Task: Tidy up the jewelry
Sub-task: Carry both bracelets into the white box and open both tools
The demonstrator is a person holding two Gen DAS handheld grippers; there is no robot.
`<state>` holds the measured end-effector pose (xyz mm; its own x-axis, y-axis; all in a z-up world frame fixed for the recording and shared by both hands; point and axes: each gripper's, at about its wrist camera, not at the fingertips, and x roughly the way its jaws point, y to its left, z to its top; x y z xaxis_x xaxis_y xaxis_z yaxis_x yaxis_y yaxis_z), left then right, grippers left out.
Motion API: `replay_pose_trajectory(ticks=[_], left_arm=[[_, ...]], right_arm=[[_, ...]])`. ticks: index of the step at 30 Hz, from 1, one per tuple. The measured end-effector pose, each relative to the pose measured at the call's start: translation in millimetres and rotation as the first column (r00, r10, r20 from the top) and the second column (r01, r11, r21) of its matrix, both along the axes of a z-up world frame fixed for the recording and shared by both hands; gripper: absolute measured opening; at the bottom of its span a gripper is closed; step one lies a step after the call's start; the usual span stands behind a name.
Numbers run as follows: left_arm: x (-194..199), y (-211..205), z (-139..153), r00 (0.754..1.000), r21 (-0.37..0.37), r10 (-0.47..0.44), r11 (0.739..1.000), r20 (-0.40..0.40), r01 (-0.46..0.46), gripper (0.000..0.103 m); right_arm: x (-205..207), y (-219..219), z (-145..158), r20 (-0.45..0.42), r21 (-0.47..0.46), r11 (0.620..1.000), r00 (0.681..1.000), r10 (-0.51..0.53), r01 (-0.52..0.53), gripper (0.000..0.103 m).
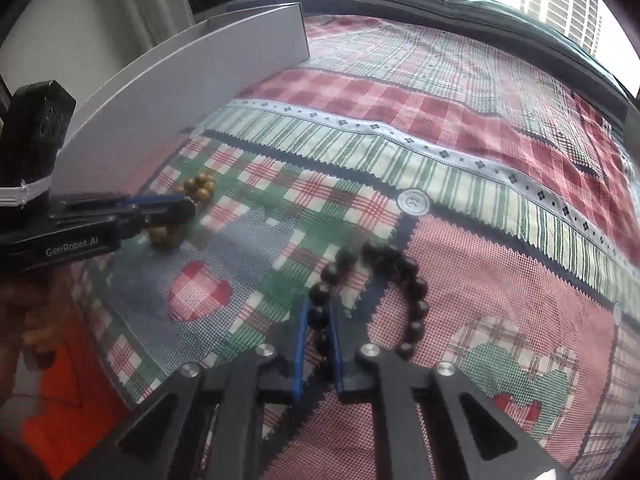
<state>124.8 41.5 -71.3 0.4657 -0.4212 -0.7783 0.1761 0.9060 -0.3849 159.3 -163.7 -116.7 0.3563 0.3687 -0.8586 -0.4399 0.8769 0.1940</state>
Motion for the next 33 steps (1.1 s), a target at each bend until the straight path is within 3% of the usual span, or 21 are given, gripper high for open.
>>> replay_pose_trajectory(ticks=[3, 6, 11, 18, 23, 28, 33], left_arm=[[-10, 7, 21, 1.0, -0.062, 0.003, 0.998, 0.025, -0.002, 0.011], [-19, 17, 43, 0.999, -0.11, 0.018, 0.994, 0.043, -0.014, 0.011], [-38, 42, 80, 0.997, -0.137, 0.055, 0.989, 0.062, -0.046, 0.011], [-65, 107, 137, 0.981, -0.102, 0.151, 0.985, 0.123, -0.139, 0.011], [-60, 178, 159, 0.946, -0.047, 0.292, 0.956, 0.138, -0.288, 0.011], [-40, 243, 155, 0.899, 0.028, 0.411, 0.907, 0.149, -0.42, 0.011], [-17, 291, 121, 0.858, 0.094, 0.503, 0.854, 0.107, -0.512, 0.011]], right_arm=[[-6, -33, 19, -0.051, 0.197, 0.977, 0.996, -0.072, 0.08, 0.011], [-9, -57, 33, -0.116, 0.378, 0.916, 0.988, -0.097, 0.134, 0.011], [-16, -61, 52, -0.138, 0.508, 0.851, 0.988, -0.072, 0.133, 0.011], [-10, -7, 85, -0.08, 0.555, 0.832, 0.995, 0.057, -0.003, 0.011], [14, 51, 122, 0.018, 0.568, 0.811, 0.988, 0.154, -0.137, 0.011], [41, 119, 156, 0.126, 0.547, 0.791, 0.961, 0.245, -0.274, 0.011], [70, 188, 155, 0.145, 0.489, 0.799, 0.936, 0.322, -0.351, 0.011]])
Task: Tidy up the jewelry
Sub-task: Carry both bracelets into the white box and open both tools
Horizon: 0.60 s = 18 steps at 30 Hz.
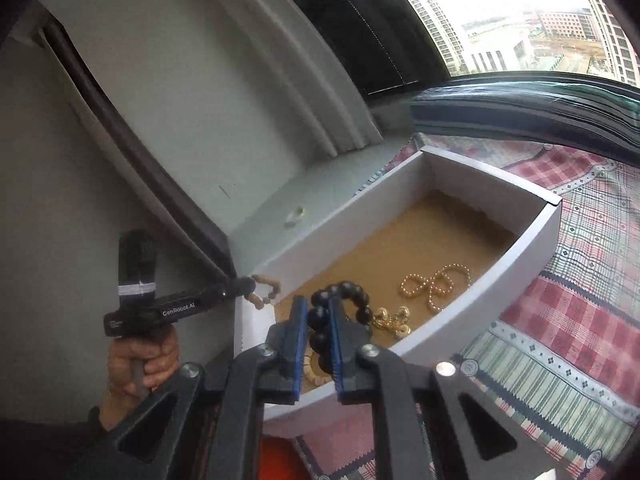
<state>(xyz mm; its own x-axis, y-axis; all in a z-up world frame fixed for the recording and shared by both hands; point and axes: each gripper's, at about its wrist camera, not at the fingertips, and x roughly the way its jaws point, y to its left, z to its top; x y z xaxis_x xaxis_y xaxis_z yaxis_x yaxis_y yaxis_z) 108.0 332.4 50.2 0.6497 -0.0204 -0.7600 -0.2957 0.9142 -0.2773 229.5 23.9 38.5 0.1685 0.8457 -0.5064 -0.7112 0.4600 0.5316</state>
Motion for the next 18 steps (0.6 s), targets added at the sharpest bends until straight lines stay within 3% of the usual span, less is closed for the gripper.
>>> replay_pose_trajectory(ticks=[5, 9, 10, 11, 12, 13, 14, 15, 18], left_arm=[[17, 24, -35, 0.996, 0.04, 0.056, 0.998, -0.066, -0.053, 0.011], [28, 16, -52, 0.993, 0.152, 0.073, 0.987, -0.098, -0.057, 0.015], [28, 13, -55, 0.991, 0.172, 0.082, 0.983, -0.105, -0.063, 0.029], [27, 10, -55, 0.99, 0.182, 0.095, 0.981, -0.108, -0.074, 0.055], [23, 7, -54, 0.99, 0.187, 0.105, 0.979, -0.096, -0.086, 0.066], [18, 4, -49, 0.991, 0.2, 0.114, 0.975, -0.075, -0.097, 0.077], [13, -1, -43, 0.992, 0.225, 0.116, 0.969, -0.053, -0.101, 0.08], [8, -7, -37, 0.993, 0.256, 0.115, 0.961, -0.036, -0.102, 0.082], [-10, -29, -18, 0.991, 0.355, 0.128, 0.926, 0.034, -0.132, 0.103]], right_arm=[[14, 54, -30, 0.023, -0.128, 0.991, 0.999, 0.033, -0.029, 0.011], [14, 88, -54, 0.075, -0.275, 0.962, 0.997, 0.024, -0.003, 0.012], [13, 97, -60, 0.078, -0.3, 0.954, 0.997, 0.028, -0.004, 0.014], [12, 106, -67, 0.059, -0.312, 0.95, 0.997, 0.039, -0.018, 0.014], [13, 112, -72, 0.029, -0.314, 0.949, 0.998, 0.047, -0.036, 0.014], [12, 116, -74, 0.007, -0.308, 0.95, 0.999, 0.051, -0.046, 0.028], [12, 117, -73, 0.0, -0.296, 0.954, 0.999, 0.048, -0.046, 0.036], [11, 115, -69, 0.014, -0.283, 0.959, 0.999, 0.039, -0.034, 0.051], [5, 100, -52, 0.108, -0.286, 0.958, 0.994, -0.006, 0.037, 0.057]])
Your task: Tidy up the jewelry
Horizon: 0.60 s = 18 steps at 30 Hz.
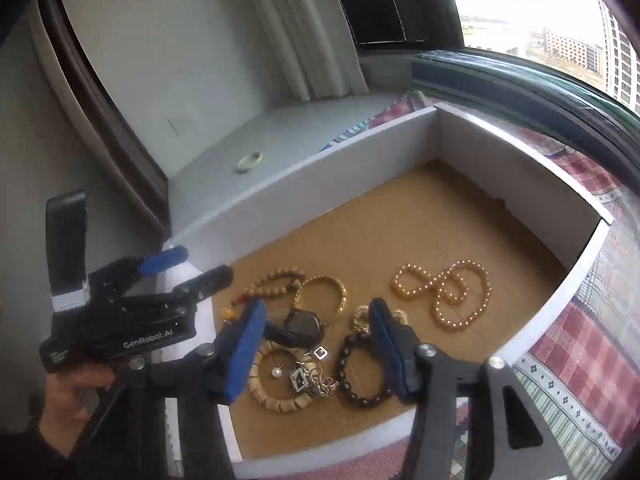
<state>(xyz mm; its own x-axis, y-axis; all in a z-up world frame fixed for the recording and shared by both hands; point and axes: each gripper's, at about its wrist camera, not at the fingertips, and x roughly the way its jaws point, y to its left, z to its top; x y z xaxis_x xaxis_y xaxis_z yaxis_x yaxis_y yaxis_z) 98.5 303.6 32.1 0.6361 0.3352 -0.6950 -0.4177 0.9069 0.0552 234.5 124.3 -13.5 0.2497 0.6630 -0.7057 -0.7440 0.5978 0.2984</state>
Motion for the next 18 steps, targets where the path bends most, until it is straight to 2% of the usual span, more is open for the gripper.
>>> replay_pose_trajectory(ticks=[1, 3, 8, 13, 15, 16, 17, 18], left_arm=[[-7, -8, 6, 0.999, 0.027, 0.006, 1.0, 0.033, -0.007, 0.102], [-16, -20, 15, 0.997, 0.05, 0.029, 0.998, 0.073, -0.033, 0.102], [-37, -38, 29, 0.981, 0.044, 0.13, 0.99, 0.143, -0.138, 0.102], [-46, -49, 34, 0.982, 0.097, 0.141, 0.983, 0.128, -0.154, 0.102], [-45, -53, 31, 0.982, 0.137, 0.162, 0.975, 0.095, -0.174, 0.102], [-47, -54, 29, 0.982, 0.143, 0.164, 0.974, 0.088, -0.176, 0.102], [-48, -54, 26, 0.984, 0.133, 0.159, 0.977, 0.082, -0.169, 0.102], [-49, -53, 25, 0.986, 0.114, 0.152, 0.98, 0.075, -0.16, 0.102]], right_arm=[[-2, -5, 6, 0.037, -0.008, 1.0, 0.999, -0.022, 0.022, 0.065], [-5, -17, 14, 0.11, -0.011, 0.997, 0.991, -0.074, 0.076, 0.073], [-16, -44, 20, 0.208, -0.011, 0.99, 0.969, -0.133, 0.138, 0.078], [-21, -72, 33, 0.265, 0.042, 0.981, 0.945, -0.193, 0.188, 0.078], [-29, -83, 43, 0.324, 0.106, 0.973, 0.918, -0.228, 0.204, 0.08], [-34, -87, 47, 0.362, 0.125, 0.972, 0.903, -0.231, 0.199, 0.086], [-39, -87, 48, 0.41, 0.12, 0.976, 0.886, -0.217, 0.183, 0.088], [-44, -82, 46, 0.461, 0.069, 0.981, 0.866, -0.195, 0.184, 0.089]])
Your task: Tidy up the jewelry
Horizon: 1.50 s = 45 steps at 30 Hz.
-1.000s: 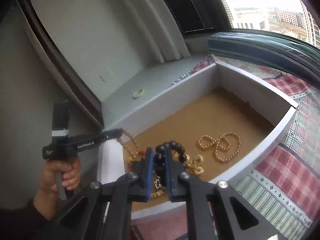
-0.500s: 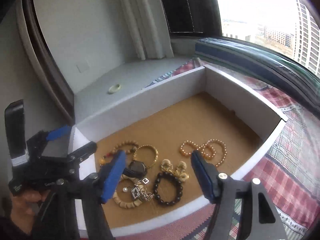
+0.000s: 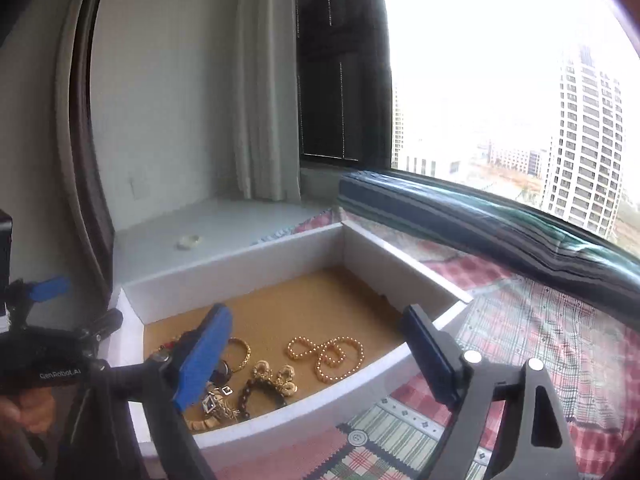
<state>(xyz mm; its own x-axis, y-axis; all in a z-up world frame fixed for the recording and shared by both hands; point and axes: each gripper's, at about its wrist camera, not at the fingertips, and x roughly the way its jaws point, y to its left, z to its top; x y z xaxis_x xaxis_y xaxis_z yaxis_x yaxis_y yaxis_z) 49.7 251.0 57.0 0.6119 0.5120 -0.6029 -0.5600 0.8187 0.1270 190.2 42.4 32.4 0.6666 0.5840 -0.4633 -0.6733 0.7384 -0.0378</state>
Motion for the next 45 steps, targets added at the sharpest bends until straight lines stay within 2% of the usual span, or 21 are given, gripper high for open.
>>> replay_pose_trajectory(ticks=[2, 3, 5, 7, 11, 15, 21, 24, 29, 36, 45], left_arm=[[-2, 2, -2, 1.0, -0.058, -0.009, 0.998, -0.013, 0.008, 0.103], [-2, 4, -2, 1.0, -0.089, -0.01, 0.996, -0.018, 0.008, 0.103], [-5, 3, 0, 1.0, -0.128, -0.012, 0.992, -0.017, 0.01, 0.103], [-6, 1, 5, 1.0, -0.119, -0.007, 0.993, -0.011, 0.005, 0.103], [-6, -4, 10, 1.0, -0.103, 0.001, 0.995, -0.012, -0.002, 0.103], [-7, -2, -3, 0.999, -0.116, 0.034, 0.993, -0.04, -0.038, 0.103], [-11, 15, -17, 0.993, -0.173, 0.077, 0.981, -0.09, -0.091, 0.103], [-11, 19, -16, 0.99, -0.178, 0.082, 0.979, -0.116, -0.102, 0.103], [-10, 20, -18, 0.989, -0.167, 0.08, 0.981, -0.128, -0.101, 0.103], [-12, 25, -21, 0.987, -0.157, 0.096, 0.981, -0.126, -0.116, 0.103], [-9, 26, -25, 0.984, -0.162, 0.114, 0.977, -0.134, -0.135, 0.102]], right_arm=[[-3, 8, -11, 0.005, -0.127, 0.991, 0.999, -0.044, 0.045, 0.089], [-3, 10, -15, -0.022, -0.143, 0.989, 0.999, -0.043, 0.04, 0.089], [0, 12, -23, -0.088, -0.154, 0.988, 0.996, -0.032, 0.018, 0.089], [2, 14, -28, -0.116, -0.174, 0.985, 0.992, -0.04, 0.019, 0.089], [7, 19, -23, -0.164, -0.133, 0.991, 0.986, -0.026, 0.004, 0.089], [3, 27, -26, -0.205, -0.114, 0.993, 0.979, 0.004, -0.028, 0.089], [7, 48, -43, -0.285, -0.199, 0.979, 0.958, -0.025, -0.033, 0.089], [7, 53, -32, -0.287, -0.215, 0.976, 0.958, -0.024, -0.04, 0.089], [4, 67, -14, -0.237, -0.237, 0.97, 0.971, -0.015, -0.043, 0.089], [3, 83, -24, -0.209, -0.284, 0.958, 0.978, -0.018, -0.043, 0.089], [2, 89, -32, -0.219, -0.293, 0.955, 0.976, -0.017, -0.049, 0.089]])
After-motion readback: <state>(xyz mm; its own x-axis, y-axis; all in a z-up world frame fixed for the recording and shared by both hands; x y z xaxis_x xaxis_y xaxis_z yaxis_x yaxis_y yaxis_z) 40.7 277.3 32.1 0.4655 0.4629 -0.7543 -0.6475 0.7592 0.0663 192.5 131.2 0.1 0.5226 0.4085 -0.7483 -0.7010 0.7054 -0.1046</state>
